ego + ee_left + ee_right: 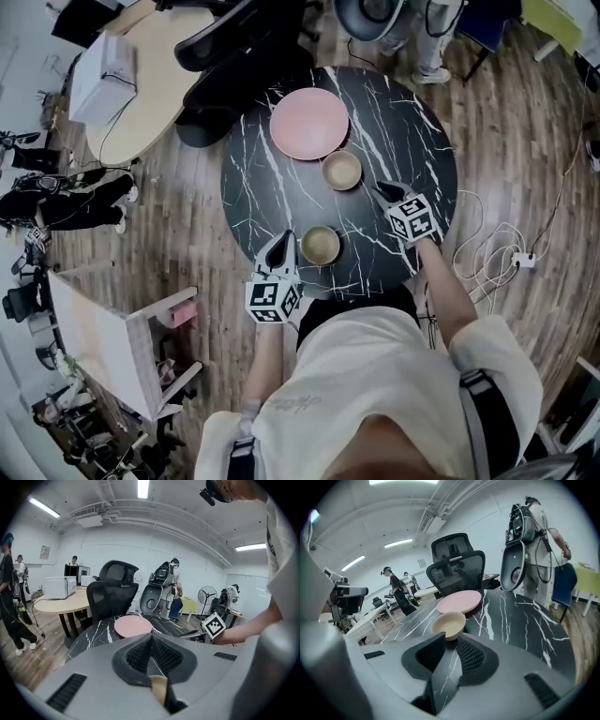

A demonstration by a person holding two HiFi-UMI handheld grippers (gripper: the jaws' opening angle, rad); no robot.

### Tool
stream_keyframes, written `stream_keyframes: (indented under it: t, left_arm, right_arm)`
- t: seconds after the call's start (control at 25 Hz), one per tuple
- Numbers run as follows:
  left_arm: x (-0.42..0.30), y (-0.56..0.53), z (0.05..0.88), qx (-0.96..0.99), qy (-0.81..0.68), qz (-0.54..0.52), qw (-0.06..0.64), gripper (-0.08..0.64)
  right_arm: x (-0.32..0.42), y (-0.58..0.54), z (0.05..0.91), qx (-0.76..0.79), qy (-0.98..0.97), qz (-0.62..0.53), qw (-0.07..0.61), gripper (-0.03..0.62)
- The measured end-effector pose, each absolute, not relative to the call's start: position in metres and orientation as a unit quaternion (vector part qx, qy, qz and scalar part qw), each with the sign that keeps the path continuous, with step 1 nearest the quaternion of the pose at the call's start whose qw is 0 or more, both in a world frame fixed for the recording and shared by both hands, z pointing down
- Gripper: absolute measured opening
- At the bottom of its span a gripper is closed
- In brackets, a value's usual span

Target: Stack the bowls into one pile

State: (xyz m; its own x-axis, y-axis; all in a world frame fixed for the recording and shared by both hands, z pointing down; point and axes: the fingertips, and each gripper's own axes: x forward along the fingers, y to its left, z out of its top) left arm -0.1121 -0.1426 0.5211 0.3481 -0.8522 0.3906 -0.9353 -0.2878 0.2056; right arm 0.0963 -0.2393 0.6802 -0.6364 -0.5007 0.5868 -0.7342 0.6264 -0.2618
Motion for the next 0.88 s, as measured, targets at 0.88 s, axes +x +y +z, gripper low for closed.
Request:
stream_keyframes:
  t: [0.88]
  left_arm:
    - [-0.120, -0.149, 0.557, 0.777, -0.573, 0.136, 0.221, 0.017]
  right_arm:
    - [0.065, -0.297, 0.716, 0.344, -0.865, 0.273, 0.245, 0.084]
